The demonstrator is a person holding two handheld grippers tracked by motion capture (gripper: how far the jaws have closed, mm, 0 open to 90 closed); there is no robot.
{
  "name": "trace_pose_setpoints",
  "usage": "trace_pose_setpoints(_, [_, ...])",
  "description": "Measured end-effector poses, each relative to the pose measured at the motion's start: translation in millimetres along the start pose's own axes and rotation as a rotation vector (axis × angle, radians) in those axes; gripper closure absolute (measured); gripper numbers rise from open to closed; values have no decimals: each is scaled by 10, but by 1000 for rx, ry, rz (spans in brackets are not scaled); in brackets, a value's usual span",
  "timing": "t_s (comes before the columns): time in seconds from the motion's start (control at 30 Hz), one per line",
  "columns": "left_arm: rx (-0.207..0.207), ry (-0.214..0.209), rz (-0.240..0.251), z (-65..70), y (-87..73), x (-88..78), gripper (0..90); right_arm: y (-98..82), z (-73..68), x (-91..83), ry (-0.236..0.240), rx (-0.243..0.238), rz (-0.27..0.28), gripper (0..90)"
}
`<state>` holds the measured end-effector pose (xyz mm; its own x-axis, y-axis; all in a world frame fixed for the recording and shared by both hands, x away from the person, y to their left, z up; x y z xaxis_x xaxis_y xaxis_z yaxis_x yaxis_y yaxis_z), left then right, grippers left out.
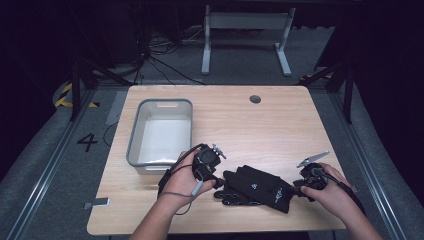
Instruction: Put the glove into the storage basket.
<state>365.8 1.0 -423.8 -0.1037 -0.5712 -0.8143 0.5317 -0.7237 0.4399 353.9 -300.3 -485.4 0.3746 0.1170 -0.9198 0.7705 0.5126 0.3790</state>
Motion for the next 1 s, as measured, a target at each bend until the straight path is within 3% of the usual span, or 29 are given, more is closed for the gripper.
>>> trace_pose_setpoints(0.4, [5, 10, 0, -30, 27, 80, 471, 20, -110, 5, -14, -81, -21, 822])
trace_pose_setpoints(0.73, [-4, 36, 20, -74, 118, 223, 471, 20, -125, 5, -22, -75, -20, 842])
trace_pose_setpoints(0.87, [-42, 66, 45, -170, 158, 317, 508, 12, -125, 2, -20, -72, -15, 842])
trace_pose_setpoints(1.0, [-83, 54, 46, -295, 165, 404, 516, 9, -126, 2, -20, -72, -11, 841])
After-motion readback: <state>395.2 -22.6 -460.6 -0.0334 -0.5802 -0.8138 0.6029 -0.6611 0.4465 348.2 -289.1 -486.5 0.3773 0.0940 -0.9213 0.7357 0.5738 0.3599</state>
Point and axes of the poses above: each handheld gripper's, and its own axes: x roughly forward along the jaws, y roughly out of its top, z roughly to its right, the point moved 6 cm from there along x, roughly forward along the jaws, and after that the axes turned 14 degrees about -y, right-handed, at the moved point
